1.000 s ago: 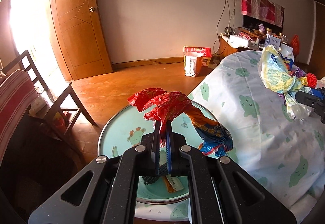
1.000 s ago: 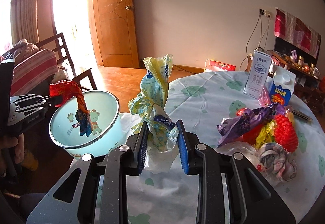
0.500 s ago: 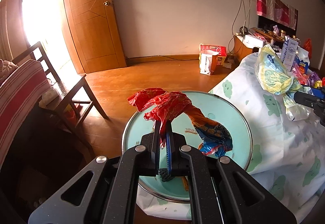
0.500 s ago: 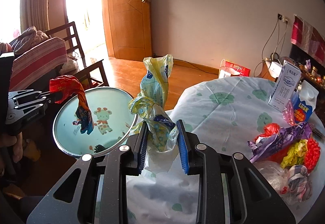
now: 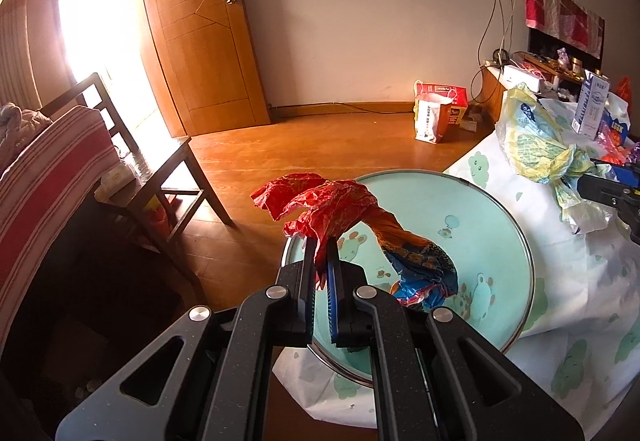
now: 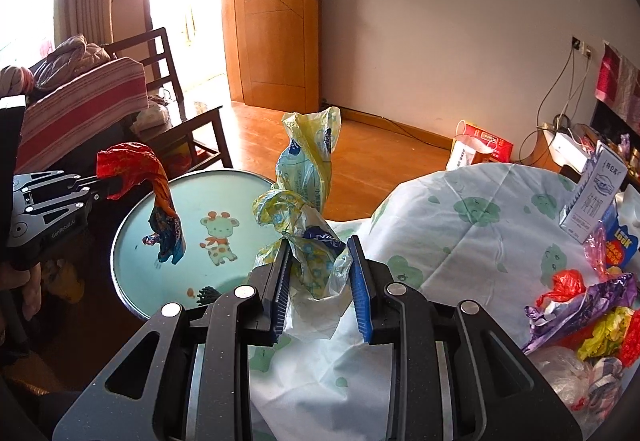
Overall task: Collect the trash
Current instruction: 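Carry the red wrapper and yellow bag over the light-blue bin, then open both tools to drop the wrapper and bag into the bin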
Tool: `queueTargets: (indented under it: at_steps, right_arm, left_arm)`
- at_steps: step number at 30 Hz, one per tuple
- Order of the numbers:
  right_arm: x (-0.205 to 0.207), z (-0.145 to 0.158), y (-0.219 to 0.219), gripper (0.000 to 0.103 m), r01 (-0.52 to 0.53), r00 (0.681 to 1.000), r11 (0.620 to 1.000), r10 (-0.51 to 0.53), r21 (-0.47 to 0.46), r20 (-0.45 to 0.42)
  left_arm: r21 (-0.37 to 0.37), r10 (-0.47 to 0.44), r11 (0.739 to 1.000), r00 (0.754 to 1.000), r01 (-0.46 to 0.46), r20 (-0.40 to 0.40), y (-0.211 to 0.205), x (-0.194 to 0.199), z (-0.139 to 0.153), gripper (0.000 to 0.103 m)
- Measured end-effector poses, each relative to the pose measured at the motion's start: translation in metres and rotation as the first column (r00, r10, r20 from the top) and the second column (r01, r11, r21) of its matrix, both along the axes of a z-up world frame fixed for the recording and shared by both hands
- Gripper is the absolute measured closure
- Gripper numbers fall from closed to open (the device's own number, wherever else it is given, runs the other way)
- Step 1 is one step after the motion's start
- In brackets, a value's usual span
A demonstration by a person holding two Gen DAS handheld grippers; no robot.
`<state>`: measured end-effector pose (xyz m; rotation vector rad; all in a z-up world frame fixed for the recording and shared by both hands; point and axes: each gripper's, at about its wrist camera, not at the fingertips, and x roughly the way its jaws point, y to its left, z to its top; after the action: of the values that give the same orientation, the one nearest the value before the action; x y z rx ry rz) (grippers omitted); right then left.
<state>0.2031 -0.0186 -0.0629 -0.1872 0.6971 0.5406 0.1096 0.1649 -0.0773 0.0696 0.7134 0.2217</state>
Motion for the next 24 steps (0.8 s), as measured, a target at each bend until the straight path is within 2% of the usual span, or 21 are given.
queueTargets:
  at_steps: [24]
  right_arm:
    - [0.003, -0.006, 0.026, 0.074, -0.074, 0.997, 0.997, 0.074, -0.032, -0.007]
  left_arm:
    - [0.003, 0.034, 0.999, 0.999, -0.034, -0.016, 0.004, 0.001, -0.004, 0.099]
